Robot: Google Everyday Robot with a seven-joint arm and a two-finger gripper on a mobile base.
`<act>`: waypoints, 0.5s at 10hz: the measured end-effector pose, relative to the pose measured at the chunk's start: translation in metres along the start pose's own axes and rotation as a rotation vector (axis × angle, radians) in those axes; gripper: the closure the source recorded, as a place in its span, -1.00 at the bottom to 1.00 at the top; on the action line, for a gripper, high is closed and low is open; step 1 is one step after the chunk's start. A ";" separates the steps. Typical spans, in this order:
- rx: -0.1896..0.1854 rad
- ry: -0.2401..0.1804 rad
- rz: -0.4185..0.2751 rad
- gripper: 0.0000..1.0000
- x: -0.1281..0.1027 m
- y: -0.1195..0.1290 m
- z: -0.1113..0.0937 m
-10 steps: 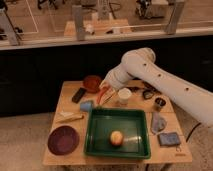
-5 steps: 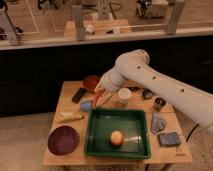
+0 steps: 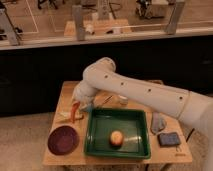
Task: Place pepper in purple bowl
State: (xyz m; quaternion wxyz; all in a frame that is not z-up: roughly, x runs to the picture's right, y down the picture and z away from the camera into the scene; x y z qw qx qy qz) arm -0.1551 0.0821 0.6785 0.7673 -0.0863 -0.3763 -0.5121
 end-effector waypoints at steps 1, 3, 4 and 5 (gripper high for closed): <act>-0.005 -0.038 -0.061 1.00 -0.017 -0.010 0.016; -0.006 -0.106 -0.170 1.00 -0.049 -0.017 0.037; -0.005 -0.130 -0.204 1.00 -0.058 -0.016 0.042; -0.008 -0.151 -0.239 1.00 -0.064 -0.012 0.046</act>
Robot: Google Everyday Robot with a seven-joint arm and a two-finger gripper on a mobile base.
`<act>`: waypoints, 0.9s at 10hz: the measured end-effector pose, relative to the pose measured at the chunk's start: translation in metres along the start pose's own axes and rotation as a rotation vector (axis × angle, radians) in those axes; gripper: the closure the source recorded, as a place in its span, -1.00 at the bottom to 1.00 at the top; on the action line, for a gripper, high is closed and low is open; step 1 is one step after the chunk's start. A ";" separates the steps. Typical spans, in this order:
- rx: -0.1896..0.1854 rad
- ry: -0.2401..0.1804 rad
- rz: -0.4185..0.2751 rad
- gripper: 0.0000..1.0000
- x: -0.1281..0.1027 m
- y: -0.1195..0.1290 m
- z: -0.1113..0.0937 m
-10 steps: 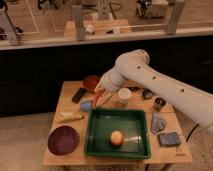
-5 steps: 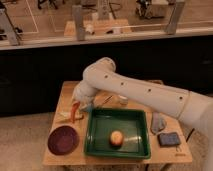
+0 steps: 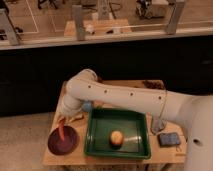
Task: Place pepper in purple bowl
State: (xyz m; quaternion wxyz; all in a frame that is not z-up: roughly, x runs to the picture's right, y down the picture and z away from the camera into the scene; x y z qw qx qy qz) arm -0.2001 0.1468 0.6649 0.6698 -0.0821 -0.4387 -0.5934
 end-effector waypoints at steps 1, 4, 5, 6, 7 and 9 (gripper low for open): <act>-0.008 -0.007 -0.019 0.95 -0.004 0.002 0.003; -0.061 -0.005 -0.102 0.37 -0.016 0.002 0.021; -0.080 -0.001 -0.118 0.18 -0.019 0.006 0.030; -0.103 -0.002 -0.127 -0.01 -0.021 0.011 0.041; -0.137 -0.015 -0.138 -0.26 -0.024 0.015 0.060; -0.180 -0.038 -0.150 -0.54 -0.025 0.018 0.084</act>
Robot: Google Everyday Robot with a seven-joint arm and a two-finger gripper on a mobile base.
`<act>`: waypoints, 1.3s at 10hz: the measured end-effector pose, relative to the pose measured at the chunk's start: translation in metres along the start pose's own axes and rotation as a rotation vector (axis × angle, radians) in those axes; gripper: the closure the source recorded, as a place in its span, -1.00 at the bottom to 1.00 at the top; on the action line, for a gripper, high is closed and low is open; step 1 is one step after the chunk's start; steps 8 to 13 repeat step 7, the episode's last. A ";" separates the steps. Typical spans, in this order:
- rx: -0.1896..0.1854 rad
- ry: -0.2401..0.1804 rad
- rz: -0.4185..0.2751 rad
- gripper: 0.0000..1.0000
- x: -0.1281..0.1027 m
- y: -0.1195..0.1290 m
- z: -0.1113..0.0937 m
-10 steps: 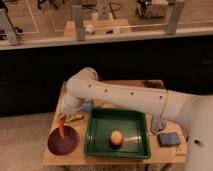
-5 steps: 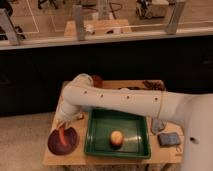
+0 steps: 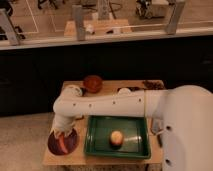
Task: Place pepper in purple bowl
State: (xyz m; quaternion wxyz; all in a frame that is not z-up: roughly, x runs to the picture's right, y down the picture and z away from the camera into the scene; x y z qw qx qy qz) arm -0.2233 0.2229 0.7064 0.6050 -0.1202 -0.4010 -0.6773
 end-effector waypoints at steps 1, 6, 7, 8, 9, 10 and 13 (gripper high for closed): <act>-0.021 -0.016 -0.004 -0.60 0.001 -0.002 0.011; 0.004 -0.013 0.095 -0.60 0.033 0.005 -0.010; 0.038 -0.014 0.139 -0.60 0.045 0.012 -0.023; 0.038 -0.014 0.139 -0.60 0.045 0.012 -0.023; 0.038 -0.014 0.139 -0.60 0.045 0.012 -0.023; 0.038 -0.014 0.139 -0.60 0.045 0.012 -0.023; 0.038 -0.014 0.139 -0.60 0.045 0.012 -0.023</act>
